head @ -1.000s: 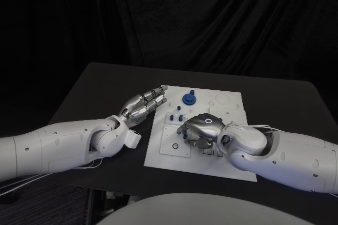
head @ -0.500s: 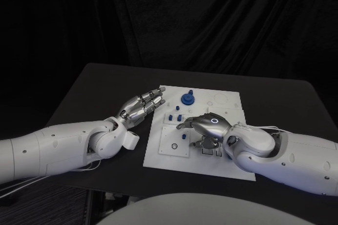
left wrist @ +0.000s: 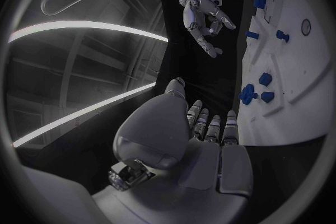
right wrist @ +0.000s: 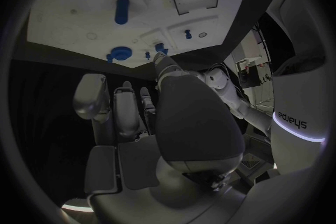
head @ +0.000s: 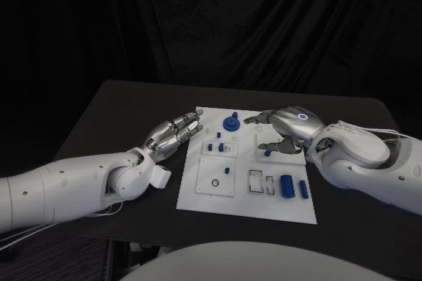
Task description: Assemble the parts on the task board
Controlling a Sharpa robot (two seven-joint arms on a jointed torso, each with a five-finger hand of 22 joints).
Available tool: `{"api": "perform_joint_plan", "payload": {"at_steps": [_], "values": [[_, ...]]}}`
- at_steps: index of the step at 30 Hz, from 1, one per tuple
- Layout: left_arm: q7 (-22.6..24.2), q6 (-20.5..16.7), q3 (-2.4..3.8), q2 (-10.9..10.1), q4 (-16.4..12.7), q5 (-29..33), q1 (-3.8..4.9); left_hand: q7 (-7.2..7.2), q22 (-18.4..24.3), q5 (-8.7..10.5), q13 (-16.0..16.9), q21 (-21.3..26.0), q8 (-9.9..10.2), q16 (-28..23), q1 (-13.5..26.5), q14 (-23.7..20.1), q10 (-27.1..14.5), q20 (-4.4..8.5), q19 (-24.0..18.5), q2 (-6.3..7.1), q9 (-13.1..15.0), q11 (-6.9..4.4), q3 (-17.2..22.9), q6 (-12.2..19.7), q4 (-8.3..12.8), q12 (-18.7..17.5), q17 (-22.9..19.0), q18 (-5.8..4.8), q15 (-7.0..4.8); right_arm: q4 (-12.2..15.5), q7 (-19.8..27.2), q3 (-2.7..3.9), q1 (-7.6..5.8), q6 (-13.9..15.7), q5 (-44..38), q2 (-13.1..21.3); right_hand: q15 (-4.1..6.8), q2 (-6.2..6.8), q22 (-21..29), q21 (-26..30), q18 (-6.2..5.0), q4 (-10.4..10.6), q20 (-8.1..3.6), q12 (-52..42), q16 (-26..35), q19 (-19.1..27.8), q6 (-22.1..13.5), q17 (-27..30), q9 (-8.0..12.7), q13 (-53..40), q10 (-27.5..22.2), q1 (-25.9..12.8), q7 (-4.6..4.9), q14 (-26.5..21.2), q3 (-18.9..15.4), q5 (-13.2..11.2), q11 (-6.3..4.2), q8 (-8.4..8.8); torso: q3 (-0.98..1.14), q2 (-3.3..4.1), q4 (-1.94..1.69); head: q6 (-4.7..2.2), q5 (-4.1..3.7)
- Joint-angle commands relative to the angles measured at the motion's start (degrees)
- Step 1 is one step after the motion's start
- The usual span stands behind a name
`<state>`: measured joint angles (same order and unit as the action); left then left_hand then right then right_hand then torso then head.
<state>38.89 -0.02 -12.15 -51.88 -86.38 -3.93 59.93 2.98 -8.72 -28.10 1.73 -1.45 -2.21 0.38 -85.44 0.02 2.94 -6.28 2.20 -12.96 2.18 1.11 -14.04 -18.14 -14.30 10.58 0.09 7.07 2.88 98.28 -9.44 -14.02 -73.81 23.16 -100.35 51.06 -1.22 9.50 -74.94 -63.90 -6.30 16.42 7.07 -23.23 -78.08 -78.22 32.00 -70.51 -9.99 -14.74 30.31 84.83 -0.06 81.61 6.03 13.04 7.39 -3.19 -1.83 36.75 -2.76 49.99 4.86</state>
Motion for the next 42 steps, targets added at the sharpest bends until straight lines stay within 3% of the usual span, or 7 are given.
{"api": "perform_joint_plan", "payload": {"at_steps": [1,5,9,14,26,33,42], "values": [[3.4,0.3,0.05,0.1,-0.1,0.2,-0.05,-0.13,0.1,-0.29,-0.1,0.0,-0.1,-0.4,-0.6,0.0,-0.1,-0.35,0.1,0.21,0.1,0.2,0.3,-0.1,0.2,-0.3,-0.1,0.34,0.26,-1.4,-2.1,-0.1,-0.1,-0.8,2.7,1.0,0.03,0.03,-8.4,-0.8,1.21,0.4,0.16,0.4,-0.7,-0.8,3.7,-0.5,-0.3,1.3,1.3,-1.0,0.84,0.7,0.1,-1.2,0.13,-0.7,-0.03,0.09,-0.09,0.01,-0.27],[3.4,0.1,0.05,0.0,-0.3,0.2,-0.05,-0.22,0.1,-0.41,-0.1,0.0,0.0,-0.4,-0.6,0.0,-0.1,-0.46,0.1,0.16,0.1,0.14,0.3,0.0,0.3,-0.3,-0.1,0.42,0.28,-3.0,-1.2,-0.14,0.5,0.3,3.9,1.9,0.34,-0.49,-9.9,-6.9,2.34,0.4,-0.06,-0.1,-3.2,-3.7,10.0,-4.2,-0.8,2.8,4.9,-3.3,2.08,2.8,0.1,-2.2,-0.25,-1.6,-0.07,0.1,-0.23,0.01,-0.6],[3.4,0.1,0.05,-0.1,-0.4,0.2,-0.06,-0.32,0.1,-0.58,-0.1,0.0,0.0,-0.4,-0.7,0.0,-0.1,-0.57,0.1,0.09,0.0,0.08,0.4,0.1,0.3,-0.3,-0.1,0.52,0.28,-4.0,-0.8,-0.16,1.56,1.1,4.7,2.3,0.53,-0.9,-10.3,-8.5,2.61,0.3,-0.28,0.0,-3.9,-4.4,11.1,-5.0,-0.1,4.1,7.7,-4.0,1.77,3.4,0.4,-3.4,-0.45,-1.24,-0.1,0.07,-0.2,0.01,-0.85],[3.6,0.1,0.05,0.0,-0.2,0.2,-0.09,-0.42,0.2,-0.85,-0.1,0.0,0.0,-0.4,-0.8,0.0,-0.1,-0.67,0.1,0.04,0.0,0.04,0.5,0.1,0.5,-0.3,-0.1,0.71,0.14,-5.2,-0.4,-0.17,2.96,1.4,5.8,2.0,0.45,-1.5,-10.5,-9.6,2.81,0.2,-0.27,0.0,-4.2,-4.9,11.7,-5.5,0.4,5.0,11.1,-4.0,2.15,3.8,0.7,-3.4,-0.54,-0.95,0.1,0.25,-0.09,0.01,-1.22],[3.6,0.2,0.05,-0.1,-0.1,0.2,-0.27,-0.49,0.2,-0.94,-0.1,0.0,0.0,-0.4,-0.8,0.0,-0.2,-0.68,0.1,-0.02,0.0,0.01,0.6,0.3,0.5,-0.4,-0.1,0.87,-0.02,-6.6,1.0,-0.18,5.15,1.7,7.2,0.8,-0.2,-1.89,-10.8,-10.9,3.03,0.0,0.28,0.5,-4.5,-5.4,13.5,-5.9,0.9,6.0,16.8,-4.5,3.67,4.1,0.5,-4.4,-1.02,-1.06,0.1,0.14,0.01,0.01,-1.49],[3.6,0.3,0.05,0.1,-0.1,0.2,-0.41,-0.53,0.2,-1.03,-0.1,0.0,0.0,-0.4,-0.9,0.0,-0.2,-0.76,0.1,-0.19,0.0,0.02,0.8,0.3,0.6,-0.4,-0.1,1.02,-0.04,-7.7,2.0,-0.17,5.97,2.1,7.3,-0.4,-0.21,-2.98,-11.0,-11.7,3.16,-1.3,0.35,1.7,-4.6,-5.6,15.0,-6.0,1.1,6.5,20.5,-1.5,4.63,4.2,1.4,-1.6,-1.34,-1.26,0.05,0.05,-0.1,0.01,-1.73],[3.5,0.5,0.05,0.1,-0.2,0.2,-0.54,-0.53,0.2,-1.06,-0.1,0.0,0.0,-0.4,-1.0,0.0,-0.2,-0.8,0.1,-0.28,0.0,0.04,0.9,0.4,0.7,-0.4,-0.1,1.1,-0.08,-8.6,3.4,-0.16,6.83,3.8,7.4,-1.2,0.61,-3.79,-12.2,-16.5,4.1,-1.3,-0.33,2.9,-6.5,-7.6,22.6,-9.1,-1.5,7.0,27.4,0.9,5.07,5.6,3.3,1.7,-2.37,-4.15,0.06,0.09,-0.13,0.01,-1.56]]}}
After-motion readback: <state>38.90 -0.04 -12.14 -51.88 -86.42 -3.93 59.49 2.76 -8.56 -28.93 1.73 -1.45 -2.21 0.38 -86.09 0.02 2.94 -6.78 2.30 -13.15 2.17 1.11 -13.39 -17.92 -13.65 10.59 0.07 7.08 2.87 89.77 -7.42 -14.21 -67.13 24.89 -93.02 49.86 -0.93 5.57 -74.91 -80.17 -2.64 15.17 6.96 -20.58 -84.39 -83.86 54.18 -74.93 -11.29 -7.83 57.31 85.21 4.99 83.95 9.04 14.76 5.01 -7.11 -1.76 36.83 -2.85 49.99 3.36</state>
